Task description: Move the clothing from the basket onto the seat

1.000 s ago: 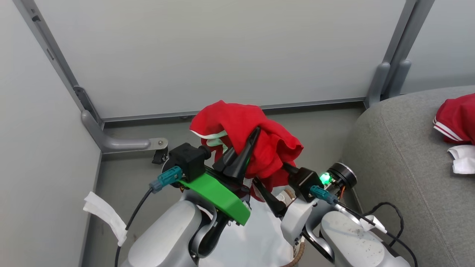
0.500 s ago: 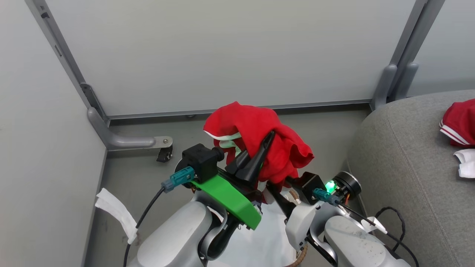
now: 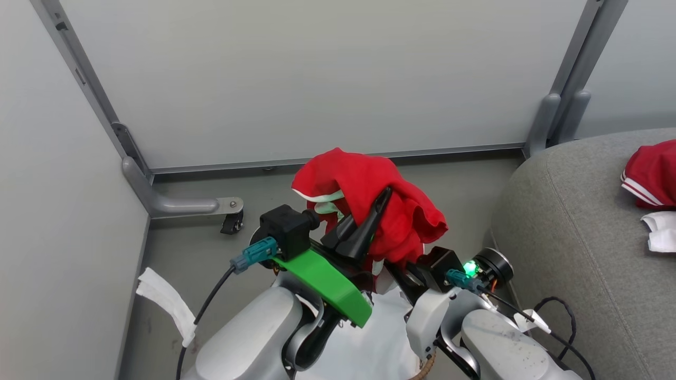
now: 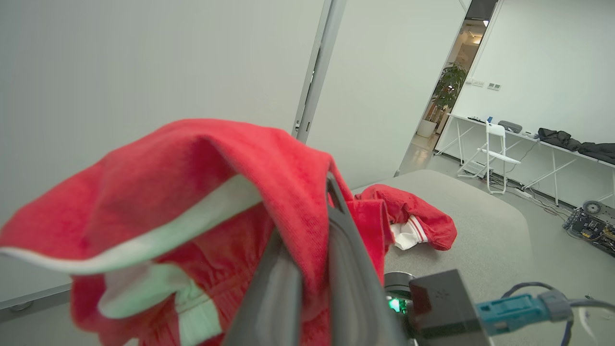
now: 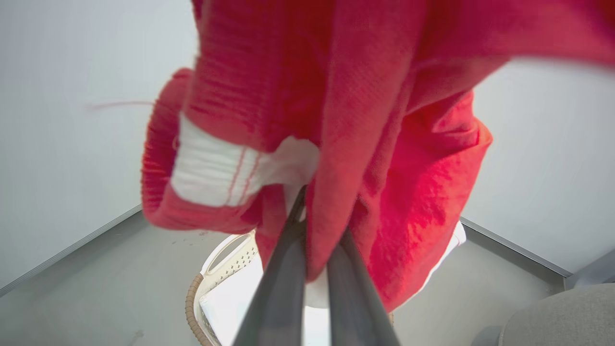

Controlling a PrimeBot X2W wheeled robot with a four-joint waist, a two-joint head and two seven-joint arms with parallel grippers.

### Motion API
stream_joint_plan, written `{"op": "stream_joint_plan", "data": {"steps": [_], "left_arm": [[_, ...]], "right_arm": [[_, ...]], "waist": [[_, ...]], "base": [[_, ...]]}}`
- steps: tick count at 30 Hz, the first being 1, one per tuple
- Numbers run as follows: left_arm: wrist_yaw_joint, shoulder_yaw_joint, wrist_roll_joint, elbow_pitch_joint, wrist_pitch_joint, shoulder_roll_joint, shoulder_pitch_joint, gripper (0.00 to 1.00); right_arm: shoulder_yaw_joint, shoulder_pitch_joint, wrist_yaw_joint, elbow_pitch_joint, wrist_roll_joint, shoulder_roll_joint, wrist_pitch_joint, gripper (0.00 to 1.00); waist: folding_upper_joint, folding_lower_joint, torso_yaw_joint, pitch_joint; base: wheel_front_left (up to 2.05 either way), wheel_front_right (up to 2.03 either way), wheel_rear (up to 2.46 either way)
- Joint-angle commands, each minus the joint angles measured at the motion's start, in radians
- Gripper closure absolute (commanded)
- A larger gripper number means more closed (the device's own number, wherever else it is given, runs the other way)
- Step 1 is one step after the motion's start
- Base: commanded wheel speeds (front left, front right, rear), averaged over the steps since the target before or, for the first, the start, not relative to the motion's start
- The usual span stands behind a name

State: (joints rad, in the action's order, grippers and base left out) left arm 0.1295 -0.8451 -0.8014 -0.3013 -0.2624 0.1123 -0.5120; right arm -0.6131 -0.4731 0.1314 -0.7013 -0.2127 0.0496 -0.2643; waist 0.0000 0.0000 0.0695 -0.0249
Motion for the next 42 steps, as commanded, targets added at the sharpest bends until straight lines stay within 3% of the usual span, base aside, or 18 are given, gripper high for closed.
{"op": "stream_joint_plan", "data": {"steps": [1, 10, 11, 12, 13, 22, 37, 42], "left_arm": [[0.002, -0.001, -0.003, -0.003, -0.003, 0.002, 0.006, 1.0], [0.002, 0.004, -0.014, -0.027, -0.003, 0.005, 0.011, 1.0], [0.002, 0.001, -0.018, -0.035, -0.003, 0.005, 0.013, 0.84], [0.002, -0.008, -0.023, -0.047, -0.002, 0.006, 0.013, 0.04], [0.002, -0.004, -0.023, -0.048, -0.002, 0.007, 0.006, 0.0], [0.002, 0.034, 0.018, -0.097, -0.002, 0.03, 0.017, 0.0], [0.001, 0.11, 0.073, -0.082, -0.002, 0.052, 0.076, 0.0], [0.001, 0.103, 0.088, -0.08, -0.001, 0.042, 0.068, 0.0]], "right_arm": [[0.0, 0.001, -0.001, 0.004, -0.012, 0.004, 0.0, 1.0], [0.008, 0.01, -0.001, 0.021, -0.019, 0.004, 0.0, 1.0], [0.009, 0.01, -0.001, 0.024, -0.019, 0.004, 0.0, 1.0], [0.01, 0.01, -0.001, 0.026, -0.019, 0.004, 0.0, 1.0], [0.012, 0.012, -0.001, 0.03, -0.019, 0.004, 0.0, 1.0], [0.051, 0.045, -0.001, 0.097, -0.033, 0.004, 0.0, 1.0], [0.108, 0.113, -0.001, 0.201, -0.035, 0.004, 0.0, 1.0], [0.165, 0.123, -0.001, 0.236, -0.006, 0.004, 0.0, 1.0]], "waist": [[0.0, 0.0, -0.002, -0.002], [0.0, 0.0, -0.016, 0.002], [0.0, 0.0, -0.019, 0.003], [0.0, 0.0, -0.023, 0.004], [0.0, 0.0, -0.027, 0.006], [0.0, 0.0, -0.131, 0.026], [0.0, 0.0, -0.511, 0.066], [0.0, 0.0, -0.588, 0.083]], "base": [[0.0, 0.0, 0.0], [0.0, 0.0, 0.0], [0.0, 0.0, 0.0], [0.0, 0.0, 0.0], [0.0, 0.0, 0.0], [0.0, 0.0, 0.0], [0.0, 0.0, 0.0], [0.0, 0.0, 0.0]]}}
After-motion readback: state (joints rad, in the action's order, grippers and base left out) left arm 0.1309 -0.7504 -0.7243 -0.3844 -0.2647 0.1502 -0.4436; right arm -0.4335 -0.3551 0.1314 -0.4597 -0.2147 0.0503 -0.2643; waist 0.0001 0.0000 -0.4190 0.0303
